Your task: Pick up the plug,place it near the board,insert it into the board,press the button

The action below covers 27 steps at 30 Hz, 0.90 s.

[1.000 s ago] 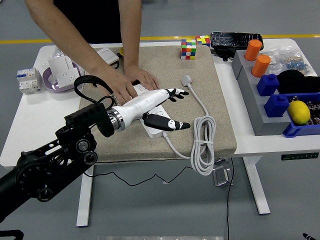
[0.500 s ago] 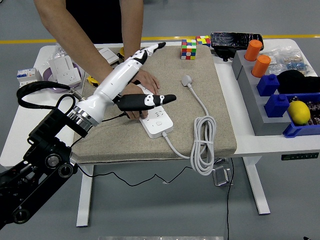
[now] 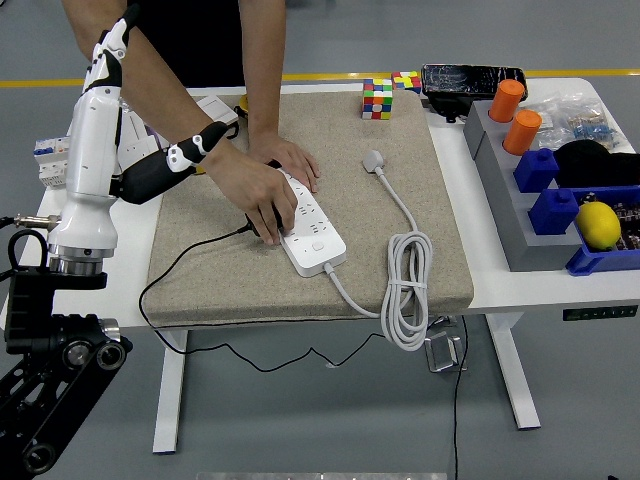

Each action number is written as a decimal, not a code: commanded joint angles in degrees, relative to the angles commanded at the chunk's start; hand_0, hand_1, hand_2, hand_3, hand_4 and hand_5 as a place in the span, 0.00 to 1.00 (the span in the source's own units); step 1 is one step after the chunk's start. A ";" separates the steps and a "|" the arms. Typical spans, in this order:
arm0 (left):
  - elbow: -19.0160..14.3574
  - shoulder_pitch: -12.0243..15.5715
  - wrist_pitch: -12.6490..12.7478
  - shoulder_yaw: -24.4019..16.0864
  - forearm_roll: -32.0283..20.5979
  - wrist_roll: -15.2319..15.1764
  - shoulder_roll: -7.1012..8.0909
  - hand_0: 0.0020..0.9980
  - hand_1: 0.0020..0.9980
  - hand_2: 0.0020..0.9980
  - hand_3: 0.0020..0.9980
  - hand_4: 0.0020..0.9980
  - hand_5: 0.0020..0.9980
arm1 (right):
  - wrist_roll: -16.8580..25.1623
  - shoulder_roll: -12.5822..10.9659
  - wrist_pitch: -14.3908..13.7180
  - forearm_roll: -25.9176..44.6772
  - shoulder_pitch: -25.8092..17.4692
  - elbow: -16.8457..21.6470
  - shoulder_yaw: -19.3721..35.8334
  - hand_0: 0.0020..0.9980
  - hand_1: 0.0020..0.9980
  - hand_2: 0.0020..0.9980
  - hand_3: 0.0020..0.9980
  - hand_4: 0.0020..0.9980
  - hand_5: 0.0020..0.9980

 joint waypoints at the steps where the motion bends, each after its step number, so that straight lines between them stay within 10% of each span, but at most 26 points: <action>1: -0.08 0.57 0.17 -0.43 0.54 0.19 -0.11 1.00 1.00 1.00 1.00 1.00 0.74 | 0.00 0.00 0.00 0.03 -0.04 -0.01 0.04 0.87 0.80 0.77 0.77 1.00 0.81; 17: -0.94 4.48 1.64 -4.44 5.27 1.43 -1.07 1.00 1.00 1.00 1.00 1.00 0.75 | 0.02 0.01 -0.01 -0.01 0.23 0.00 0.59 0.88 0.80 0.77 0.77 1.00 0.81; 27: -0.98 5.75 -3.27 -6.05 9.00 4.48 -1.14 1.00 1.00 1.00 1.00 1.00 0.64 | 0.00 0.05 -0.05 -0.08 0.35 -0.04 0.89 0.89 0.80 0.77 0.77 1.00 0.81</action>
